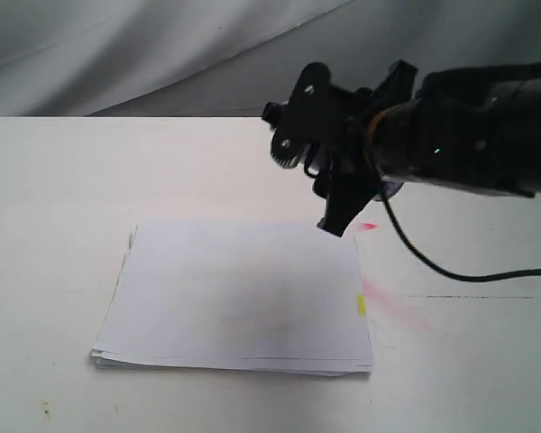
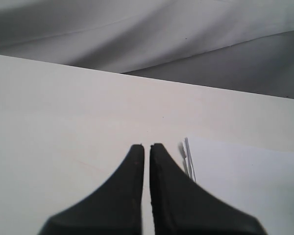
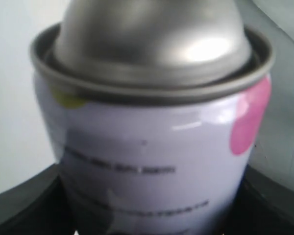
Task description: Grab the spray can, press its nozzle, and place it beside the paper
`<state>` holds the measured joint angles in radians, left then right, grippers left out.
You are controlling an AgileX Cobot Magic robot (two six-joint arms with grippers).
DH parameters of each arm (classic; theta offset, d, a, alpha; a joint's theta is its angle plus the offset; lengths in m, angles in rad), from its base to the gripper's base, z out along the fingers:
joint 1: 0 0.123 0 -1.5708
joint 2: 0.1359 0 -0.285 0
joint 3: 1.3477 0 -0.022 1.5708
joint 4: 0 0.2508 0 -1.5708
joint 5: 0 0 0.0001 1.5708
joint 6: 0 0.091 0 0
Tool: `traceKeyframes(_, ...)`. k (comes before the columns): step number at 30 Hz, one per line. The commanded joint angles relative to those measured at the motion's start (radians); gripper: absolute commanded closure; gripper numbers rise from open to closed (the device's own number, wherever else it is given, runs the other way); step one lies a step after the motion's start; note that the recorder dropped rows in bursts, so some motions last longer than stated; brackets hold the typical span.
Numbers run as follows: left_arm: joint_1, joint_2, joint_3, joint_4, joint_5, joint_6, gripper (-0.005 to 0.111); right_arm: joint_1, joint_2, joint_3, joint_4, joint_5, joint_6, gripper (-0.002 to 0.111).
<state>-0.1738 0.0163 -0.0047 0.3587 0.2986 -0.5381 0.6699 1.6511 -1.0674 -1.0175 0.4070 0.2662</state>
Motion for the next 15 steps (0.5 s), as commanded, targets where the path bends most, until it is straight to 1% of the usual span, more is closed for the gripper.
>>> traceKeyframes(1,-0.004,-0.005,0.005,0.005,-0.004,-0.001,0.101,0.060,0.060,-0.006,-0.202,0.017,0.128,0.108)
traceKeyframes(4,-0.004,-0.005,0.005,0.005,-0.004,-0.001,0.101,0.079,0.108,-0.006,-0.260,0.034,0.161,0.108)
traceKeyframes(15,-0.004,-0.005,0.005,0.005,-0.004,-0.001,0.101,0.090,0.139,-0.006,-0.292,0.042,0.194,0.108)
